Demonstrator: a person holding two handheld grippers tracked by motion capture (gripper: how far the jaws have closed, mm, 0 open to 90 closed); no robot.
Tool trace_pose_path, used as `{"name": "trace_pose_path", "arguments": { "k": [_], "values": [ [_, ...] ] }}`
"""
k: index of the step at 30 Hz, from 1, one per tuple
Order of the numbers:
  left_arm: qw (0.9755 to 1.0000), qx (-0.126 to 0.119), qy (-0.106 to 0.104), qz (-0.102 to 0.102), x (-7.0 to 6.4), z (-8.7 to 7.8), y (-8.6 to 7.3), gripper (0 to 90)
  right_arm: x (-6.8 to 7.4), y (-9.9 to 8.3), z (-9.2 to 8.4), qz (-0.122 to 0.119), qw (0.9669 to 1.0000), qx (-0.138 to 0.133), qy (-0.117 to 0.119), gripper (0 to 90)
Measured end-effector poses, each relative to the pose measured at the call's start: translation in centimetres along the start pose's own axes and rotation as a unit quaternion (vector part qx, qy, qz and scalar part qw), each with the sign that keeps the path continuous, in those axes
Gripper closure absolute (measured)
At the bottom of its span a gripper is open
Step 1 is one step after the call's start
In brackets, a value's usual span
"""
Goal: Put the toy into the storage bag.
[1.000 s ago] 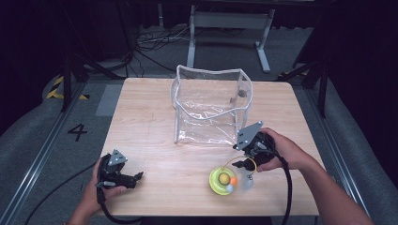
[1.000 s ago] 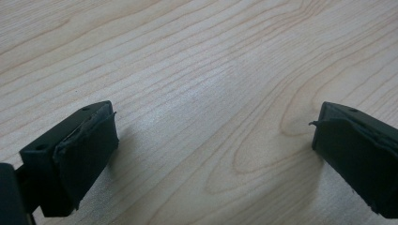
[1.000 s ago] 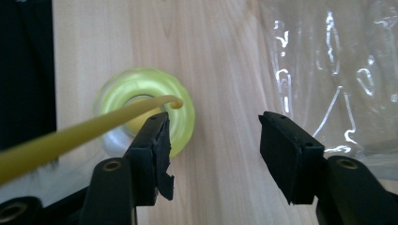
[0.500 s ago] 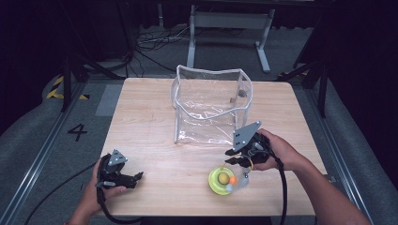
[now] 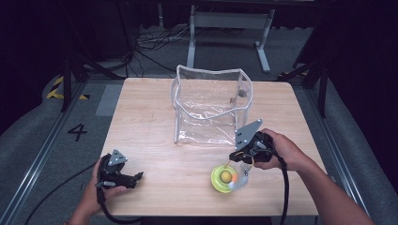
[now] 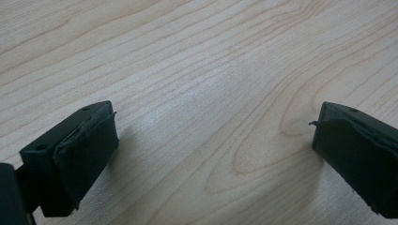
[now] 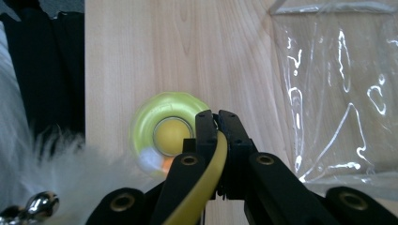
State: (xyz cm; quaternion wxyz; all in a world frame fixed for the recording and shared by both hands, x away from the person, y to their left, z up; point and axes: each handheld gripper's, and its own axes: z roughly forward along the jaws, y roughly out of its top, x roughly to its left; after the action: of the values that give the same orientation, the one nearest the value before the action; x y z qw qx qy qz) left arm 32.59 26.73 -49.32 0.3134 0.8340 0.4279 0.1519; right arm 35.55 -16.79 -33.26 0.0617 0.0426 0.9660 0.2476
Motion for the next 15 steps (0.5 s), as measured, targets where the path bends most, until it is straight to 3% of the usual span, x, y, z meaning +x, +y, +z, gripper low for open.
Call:
{"name": "trace_pose_path", "arguments": {
  "k": [15],
  "values": [
    [1.0,0.0,0.0,0.001,0.0,0.0,0.0,0.9,-1.1,-2.7,-3.6,0.057,0.9973,0.014,-0.044,88.4]
  ]
}}
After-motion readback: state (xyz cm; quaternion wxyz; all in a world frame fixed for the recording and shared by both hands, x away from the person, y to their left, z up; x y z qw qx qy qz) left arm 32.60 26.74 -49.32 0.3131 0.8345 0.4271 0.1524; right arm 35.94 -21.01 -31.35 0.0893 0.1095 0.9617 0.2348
